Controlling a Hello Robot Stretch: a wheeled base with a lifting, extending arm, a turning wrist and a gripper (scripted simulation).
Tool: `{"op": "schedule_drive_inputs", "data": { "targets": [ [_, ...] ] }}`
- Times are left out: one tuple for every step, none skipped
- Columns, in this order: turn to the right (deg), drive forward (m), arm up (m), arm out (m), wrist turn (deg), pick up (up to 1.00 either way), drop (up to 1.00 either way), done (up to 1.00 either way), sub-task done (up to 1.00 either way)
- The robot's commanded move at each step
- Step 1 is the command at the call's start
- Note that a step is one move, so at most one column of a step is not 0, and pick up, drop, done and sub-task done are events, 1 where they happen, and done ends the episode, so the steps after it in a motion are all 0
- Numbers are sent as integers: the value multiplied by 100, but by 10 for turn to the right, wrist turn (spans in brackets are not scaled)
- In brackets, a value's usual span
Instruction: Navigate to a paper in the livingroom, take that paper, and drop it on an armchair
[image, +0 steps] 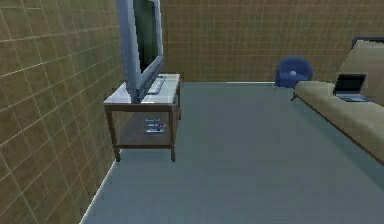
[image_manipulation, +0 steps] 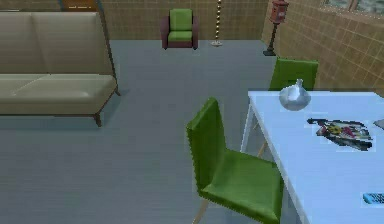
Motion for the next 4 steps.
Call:
{"op": "schedule_drive_inputs", "data": {
  "targets": [
    [0, 15, 0, 0, 0, 0, 0, 0, 0],
    [450, 0, 0, 0, 0, 0, 0, 0, 0],
    [420, 0, 0, 0, 0, 0, 0, 0, 0],
    [0, 25, 0, 0, 0, 0, 0, 0, 0]
  ]
}}
